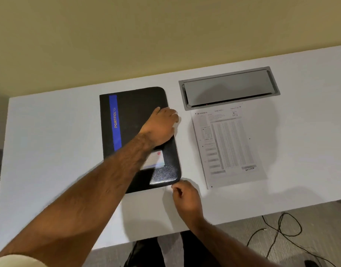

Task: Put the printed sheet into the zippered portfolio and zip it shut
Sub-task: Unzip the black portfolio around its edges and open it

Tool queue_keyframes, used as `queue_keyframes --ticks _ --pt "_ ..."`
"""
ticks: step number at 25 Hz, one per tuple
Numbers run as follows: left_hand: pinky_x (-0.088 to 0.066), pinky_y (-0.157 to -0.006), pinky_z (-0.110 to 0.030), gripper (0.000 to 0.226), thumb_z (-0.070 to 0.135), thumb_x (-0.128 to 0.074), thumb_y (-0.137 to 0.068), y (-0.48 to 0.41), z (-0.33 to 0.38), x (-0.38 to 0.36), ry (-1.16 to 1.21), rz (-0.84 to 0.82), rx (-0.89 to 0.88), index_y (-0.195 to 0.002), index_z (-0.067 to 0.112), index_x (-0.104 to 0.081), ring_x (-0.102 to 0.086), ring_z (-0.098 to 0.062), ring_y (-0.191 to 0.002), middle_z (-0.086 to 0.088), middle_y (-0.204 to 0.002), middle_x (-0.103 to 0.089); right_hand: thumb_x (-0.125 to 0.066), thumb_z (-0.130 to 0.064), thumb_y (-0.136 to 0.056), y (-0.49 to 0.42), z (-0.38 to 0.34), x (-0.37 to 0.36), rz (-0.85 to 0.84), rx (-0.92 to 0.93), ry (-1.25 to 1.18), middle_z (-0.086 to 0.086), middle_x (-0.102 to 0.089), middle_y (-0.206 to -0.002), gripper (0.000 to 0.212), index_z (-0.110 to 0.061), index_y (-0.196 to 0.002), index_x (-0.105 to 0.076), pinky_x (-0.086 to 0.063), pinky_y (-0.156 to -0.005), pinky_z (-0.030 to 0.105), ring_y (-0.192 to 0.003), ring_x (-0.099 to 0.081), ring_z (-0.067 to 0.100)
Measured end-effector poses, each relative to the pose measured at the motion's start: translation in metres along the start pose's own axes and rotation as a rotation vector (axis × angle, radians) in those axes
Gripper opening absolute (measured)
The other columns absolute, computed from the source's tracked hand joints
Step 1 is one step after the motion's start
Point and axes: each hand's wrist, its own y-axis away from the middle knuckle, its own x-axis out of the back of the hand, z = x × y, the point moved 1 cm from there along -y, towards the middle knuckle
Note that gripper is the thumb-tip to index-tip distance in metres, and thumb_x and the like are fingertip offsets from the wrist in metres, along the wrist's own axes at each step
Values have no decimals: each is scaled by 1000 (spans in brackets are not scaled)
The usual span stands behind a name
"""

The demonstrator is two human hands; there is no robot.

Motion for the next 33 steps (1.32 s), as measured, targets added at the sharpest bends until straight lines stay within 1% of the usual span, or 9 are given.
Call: queue_keyframes --ticks 2,4,7,9,11,13,16,20,33 --pt "-45 -96 -34 20 26 -55 -96 50 17 -9 287 297 170 -114 18 -63 -57 -19 -110 1 -122 -60 -55 -11 -84 -13 -1 12 47 -49 9 -11 -63 -83 13 -17 -82 -66 -45 -71 22 -76 -58 5" --pt "-47 -78 -31 10 32 -55 -98 114 42 -31 556 480 429 -94 24 -60 -56 -13 -89 8 -99 -58 -54 -13 -86 -36 -7 23 38 -117 26 -10 -62 -82 12 -20 -79 -61 -50 -70 28 -74 -60 11" --pt "-52 -71 -37 17 40 -59 -95 194 84 -86 819 413 800 -83 29 -54 -62 -11 -80 12 -88 -60 -52 -22 -85 -79 -25 31 -97 -217 4 7 -59 -72 18 -13 -70 -54 -58 -68 42 -68 -61 27" --pt "-53 -73 -35 17 50 -62 -91 218 105 -119 836 303 925 -91 35 -55 -63 -7 -84 15 -93 -61 -57 -24 -91 -99 -37 35 -213 -359 -161 23 -67 -91 22 -6 -80 -62 -60 -83 52 -88 -68 40" --pt "-53 -74 -33 23 53 -64 -89 219 113 -135 783 290 964 -104 37 -57 -62 -7 -90 17 -98 -58 -60 -26 -98 -104 -44 41 -336 -496 -336 19 -65 -111 16 -10 -97 -61 -54 -98 49 -108 -64 38" --pt "-51 -76 -30 28 52 -65 -89 207 117 -137 727 317 1002 -110 33 -61 -61 -8 -94 18 -104 -56 -58 -26 -99 -101 -47 46 -373 -516 -380 9 -61 -111 18 -11 -108 -57 -50 -102 46 -115 -60 34" --pt "-52 -80 -31 25 49 -67 -88 185 122 -130 721 376 1057 -103 29 -66 -63 -10 -93 14 -106 -61 -60 -23 -98 -96 -50 43 -276 -415 -322 14 -63 -104 10 -15 -93 -58 -54 -95 44 -111 -63 36" --pt "-49 -75 -32 19 44 -72 -84 174 123 -130 727 434 1138 -84 25 -68 -65 -17 -82 9 -94 -64 -63 -16 -91 -94 -52 39 -171 -352 -227 31 -63 -102 20 -2 -79 -57 -54 -90 62 -101 -63 47" --pt "-52 -74 -38 16 36 -65 -88 172 125 -141 757 505 1177 -76 26 -62 -64 -22 -71 8 -80 -64 -56 -28 -99 -105 -56 48 -327 -281 -289 24 -64 -113 24 -18 -77 -59 -52 -100 54 -108 -63 38"
